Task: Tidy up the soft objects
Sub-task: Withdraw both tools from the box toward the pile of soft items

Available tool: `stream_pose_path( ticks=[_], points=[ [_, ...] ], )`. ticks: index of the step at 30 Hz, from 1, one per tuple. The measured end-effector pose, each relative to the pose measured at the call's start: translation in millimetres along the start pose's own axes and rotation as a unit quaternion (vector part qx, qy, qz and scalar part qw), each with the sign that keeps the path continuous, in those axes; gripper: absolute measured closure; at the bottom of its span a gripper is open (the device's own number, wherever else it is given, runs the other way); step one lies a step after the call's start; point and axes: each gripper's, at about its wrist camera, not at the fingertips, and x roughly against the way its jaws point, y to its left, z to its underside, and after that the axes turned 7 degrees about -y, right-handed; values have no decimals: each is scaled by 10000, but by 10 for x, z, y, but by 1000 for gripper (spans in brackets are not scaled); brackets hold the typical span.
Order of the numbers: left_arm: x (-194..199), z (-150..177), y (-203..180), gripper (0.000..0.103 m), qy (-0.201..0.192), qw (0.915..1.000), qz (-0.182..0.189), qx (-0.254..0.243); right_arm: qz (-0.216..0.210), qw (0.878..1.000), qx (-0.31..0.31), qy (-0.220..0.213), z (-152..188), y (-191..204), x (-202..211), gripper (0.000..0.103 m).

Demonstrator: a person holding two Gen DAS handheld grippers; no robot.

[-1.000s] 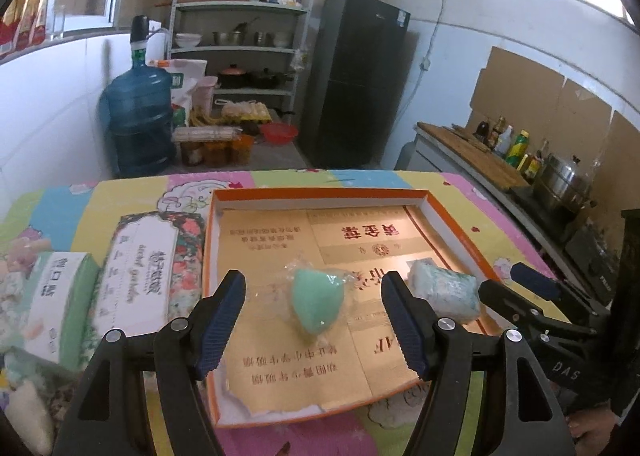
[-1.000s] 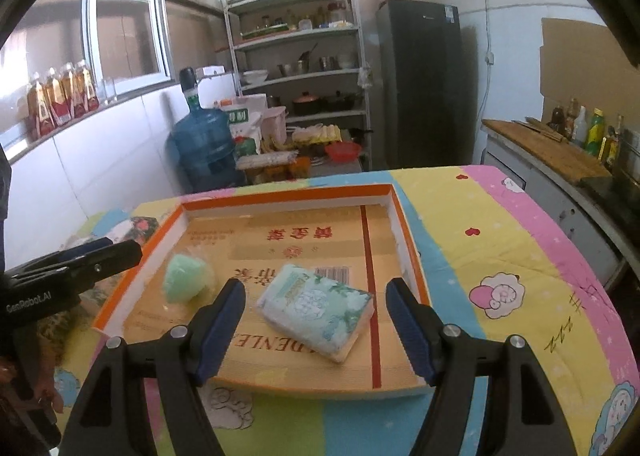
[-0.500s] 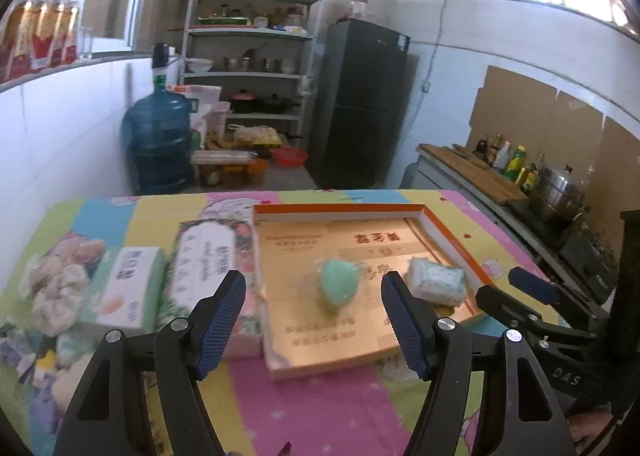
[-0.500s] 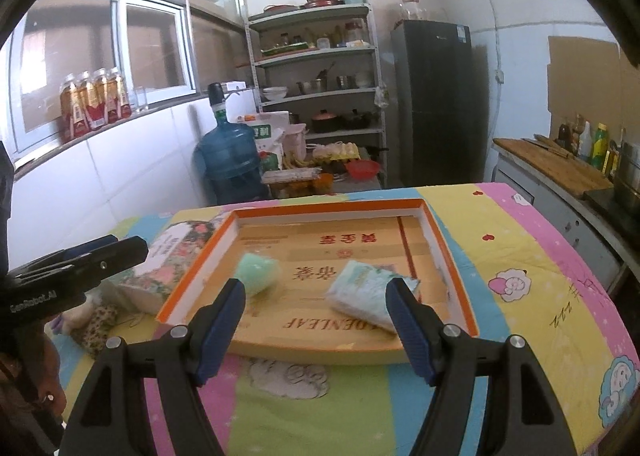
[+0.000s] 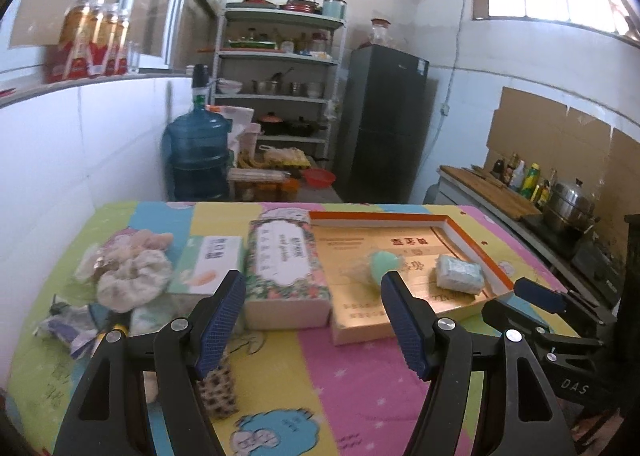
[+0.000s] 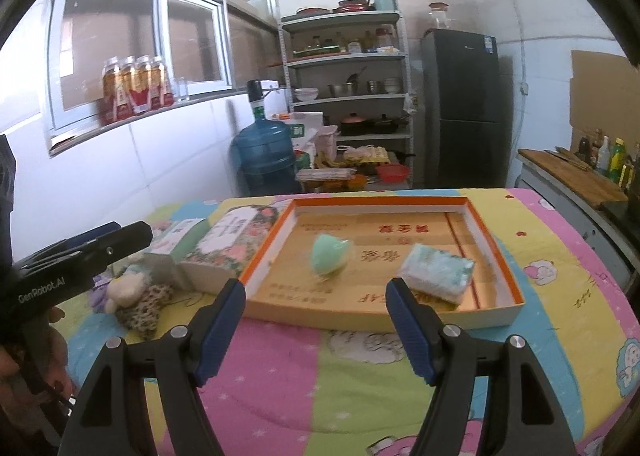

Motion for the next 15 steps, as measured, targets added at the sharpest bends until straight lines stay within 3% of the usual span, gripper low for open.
stream_pose_path(
  ticks=[15],
  points=[
    [364, 170, 952, 31, -170, 9966, -771, 217, -514, 9979, 318, 236, 154, 747, -207, 30]
  ],
)
